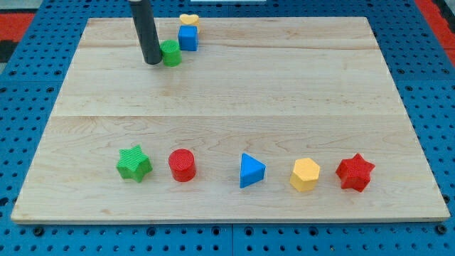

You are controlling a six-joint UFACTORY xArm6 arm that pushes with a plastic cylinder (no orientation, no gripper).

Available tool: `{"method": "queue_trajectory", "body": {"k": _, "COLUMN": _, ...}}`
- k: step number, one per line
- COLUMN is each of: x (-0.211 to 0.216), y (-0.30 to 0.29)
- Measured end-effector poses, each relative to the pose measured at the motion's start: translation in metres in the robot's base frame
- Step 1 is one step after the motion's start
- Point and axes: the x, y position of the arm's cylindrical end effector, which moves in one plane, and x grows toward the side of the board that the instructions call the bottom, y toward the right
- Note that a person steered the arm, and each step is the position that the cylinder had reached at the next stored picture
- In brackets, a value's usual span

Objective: Slide green star closer to the green circle

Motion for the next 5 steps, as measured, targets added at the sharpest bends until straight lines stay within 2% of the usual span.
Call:
{"method": "queue_trajectory", "body": {"k": 1, "x": 0.0, "y": 0.029}}
{"method": "queue_trajectory", "body": {"k": 2, "x": 0.003, "y": -0.009}}
{"method": "queue_trajectory", "body": {"k": 3, "x": 0.005, "y": -0.023}}
{"method": "queue_trajectory", "body": {"k": 4, "x": 0.062, "y": -0.004}}
{"method": "queue_trajectory", "body": {"k": 5, "x": 0.112, "y": 0.058}}
